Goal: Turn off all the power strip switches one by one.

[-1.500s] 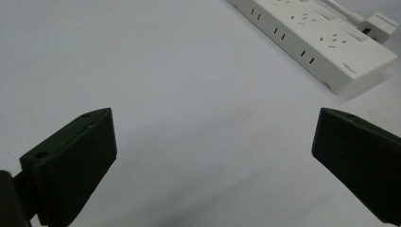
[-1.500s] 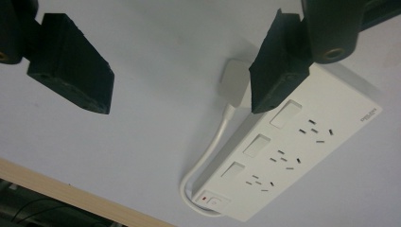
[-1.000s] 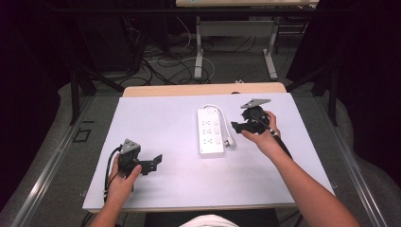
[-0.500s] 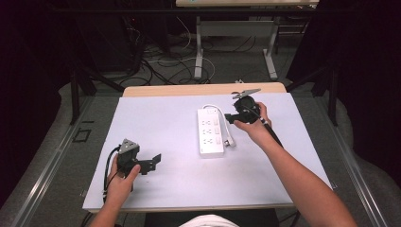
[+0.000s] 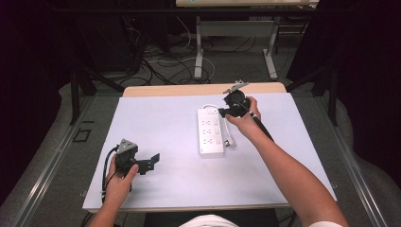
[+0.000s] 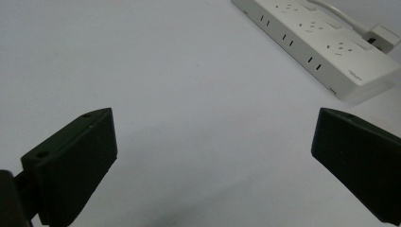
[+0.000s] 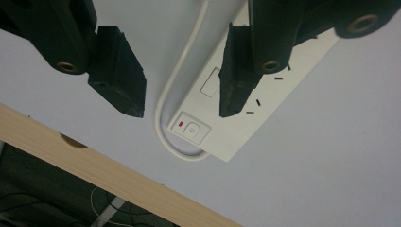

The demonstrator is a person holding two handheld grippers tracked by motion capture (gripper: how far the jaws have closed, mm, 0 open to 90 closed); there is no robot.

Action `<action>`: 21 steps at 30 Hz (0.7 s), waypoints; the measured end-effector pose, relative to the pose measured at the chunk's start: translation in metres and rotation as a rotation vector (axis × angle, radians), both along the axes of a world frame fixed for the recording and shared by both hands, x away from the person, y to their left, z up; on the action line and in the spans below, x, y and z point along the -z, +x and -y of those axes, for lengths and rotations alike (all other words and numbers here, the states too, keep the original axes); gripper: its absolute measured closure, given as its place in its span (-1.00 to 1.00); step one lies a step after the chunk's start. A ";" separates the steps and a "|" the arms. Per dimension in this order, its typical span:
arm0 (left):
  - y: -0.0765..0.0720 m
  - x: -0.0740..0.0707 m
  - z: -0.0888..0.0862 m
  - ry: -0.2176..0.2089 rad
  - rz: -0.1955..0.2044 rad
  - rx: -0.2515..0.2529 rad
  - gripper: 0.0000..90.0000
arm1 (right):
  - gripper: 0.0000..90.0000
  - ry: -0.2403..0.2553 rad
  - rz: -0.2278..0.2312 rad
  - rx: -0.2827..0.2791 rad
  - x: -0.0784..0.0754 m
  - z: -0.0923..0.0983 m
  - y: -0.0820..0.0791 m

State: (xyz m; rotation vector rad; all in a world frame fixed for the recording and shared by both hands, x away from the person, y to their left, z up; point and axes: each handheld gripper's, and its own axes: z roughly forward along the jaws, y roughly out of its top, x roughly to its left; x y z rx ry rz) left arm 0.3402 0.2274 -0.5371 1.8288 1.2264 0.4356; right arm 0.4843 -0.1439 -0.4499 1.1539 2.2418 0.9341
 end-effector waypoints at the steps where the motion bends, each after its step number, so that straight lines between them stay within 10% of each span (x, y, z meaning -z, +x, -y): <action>1: 0.000 0.000 0.000 0.001 0.000 0.001 -0.98 | 0.15 -0.001 -0.001 -0.001 0.001 -0.003 0.002; 21: 0.000 0.000 -0.006 -0.005 -0.001 -0.007 -0.97 | 0.63 -0.006 -0.059 -0.014 0.015 -0.027 0.028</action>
